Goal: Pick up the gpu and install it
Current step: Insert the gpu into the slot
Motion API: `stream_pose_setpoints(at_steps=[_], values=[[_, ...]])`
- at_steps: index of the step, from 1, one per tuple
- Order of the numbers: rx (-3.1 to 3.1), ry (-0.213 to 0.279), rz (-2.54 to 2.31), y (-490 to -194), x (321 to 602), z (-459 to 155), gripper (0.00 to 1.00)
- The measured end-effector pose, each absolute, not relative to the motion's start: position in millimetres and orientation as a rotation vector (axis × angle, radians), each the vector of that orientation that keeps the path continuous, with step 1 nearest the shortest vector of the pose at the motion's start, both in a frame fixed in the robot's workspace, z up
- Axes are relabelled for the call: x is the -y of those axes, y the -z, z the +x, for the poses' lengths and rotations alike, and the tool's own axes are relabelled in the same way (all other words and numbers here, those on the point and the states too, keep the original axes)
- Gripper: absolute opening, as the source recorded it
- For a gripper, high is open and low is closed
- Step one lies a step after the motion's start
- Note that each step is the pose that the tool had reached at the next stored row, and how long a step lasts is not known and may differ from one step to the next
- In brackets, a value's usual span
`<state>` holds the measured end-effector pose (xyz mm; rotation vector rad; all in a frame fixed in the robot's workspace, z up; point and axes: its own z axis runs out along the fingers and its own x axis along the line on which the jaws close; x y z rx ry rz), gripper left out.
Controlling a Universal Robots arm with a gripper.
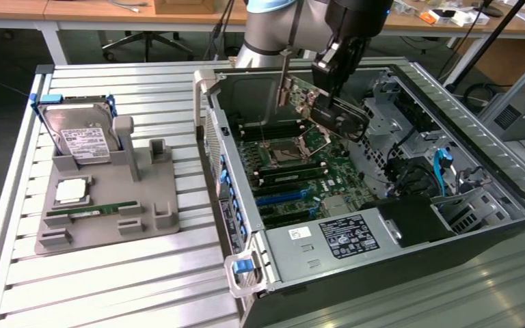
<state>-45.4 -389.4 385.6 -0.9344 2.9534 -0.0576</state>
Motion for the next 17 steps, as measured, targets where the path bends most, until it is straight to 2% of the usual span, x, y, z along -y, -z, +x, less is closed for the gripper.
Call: stream_pose_setpoints(at_steps=[17], values=[[-2.923,0.056,-1.022,-385.6,389.4,-45.4,0.27]])
